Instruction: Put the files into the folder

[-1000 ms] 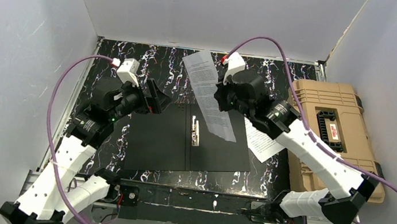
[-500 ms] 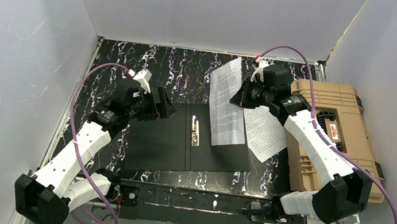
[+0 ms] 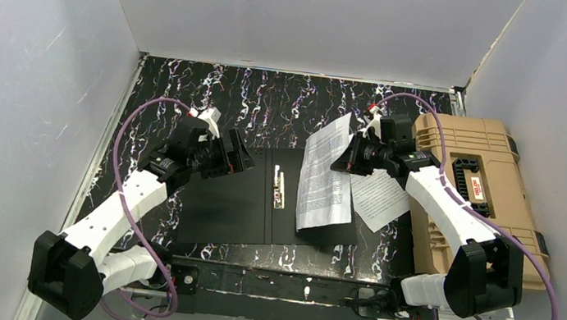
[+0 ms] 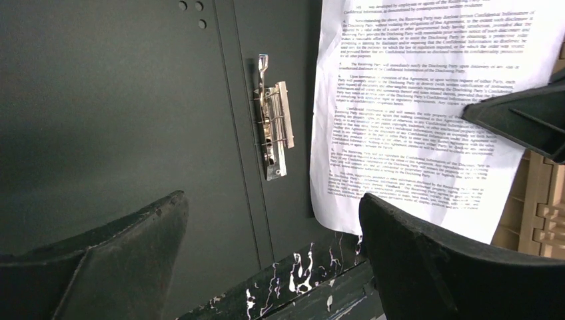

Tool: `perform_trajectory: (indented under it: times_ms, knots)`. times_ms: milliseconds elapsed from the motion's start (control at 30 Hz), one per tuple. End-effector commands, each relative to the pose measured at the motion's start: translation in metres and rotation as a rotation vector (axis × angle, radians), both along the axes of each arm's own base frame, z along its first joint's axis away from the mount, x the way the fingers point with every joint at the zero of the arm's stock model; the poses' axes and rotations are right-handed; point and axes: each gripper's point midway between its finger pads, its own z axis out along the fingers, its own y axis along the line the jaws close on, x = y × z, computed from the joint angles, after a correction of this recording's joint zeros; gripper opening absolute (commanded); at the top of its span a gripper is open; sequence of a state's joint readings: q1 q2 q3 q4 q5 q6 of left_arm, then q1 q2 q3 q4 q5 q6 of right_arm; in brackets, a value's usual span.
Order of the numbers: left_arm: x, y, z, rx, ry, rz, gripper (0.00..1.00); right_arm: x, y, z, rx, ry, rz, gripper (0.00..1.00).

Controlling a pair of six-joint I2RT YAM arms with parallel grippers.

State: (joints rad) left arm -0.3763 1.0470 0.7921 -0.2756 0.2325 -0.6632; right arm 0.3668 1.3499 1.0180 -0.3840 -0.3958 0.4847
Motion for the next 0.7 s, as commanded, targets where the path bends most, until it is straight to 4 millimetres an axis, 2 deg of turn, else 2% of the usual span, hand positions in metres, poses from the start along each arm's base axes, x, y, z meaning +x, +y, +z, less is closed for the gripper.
perform_trajectory:
  times_ms: [0,133,400,667]
  knots:
    - [0.001,-0.003,-0.009,-0.006,0.02,-0.003,0.98,0.002,-0.002,0.003,-0.024,-0.065,0.042,0.01]
    - [0.0,-0.003,-0.018,-0.004,0.038,0.0,0.98,0.002,-0.01,-0.003,-0.078,-0.088,0.044,0.01]
    - [0.001,-0.004,-0.024,-0.008,0.043,-0.005,0.98,-0.008,0.007,-0.006,-0.04,-0.111,0.127,0.01]
    - [-0.001,-0.004,-0.028,-0.006,0.049,-0.007,0.98,-0.013,0.014,-0.009,-0.092,-0.172,0.172,0.01]
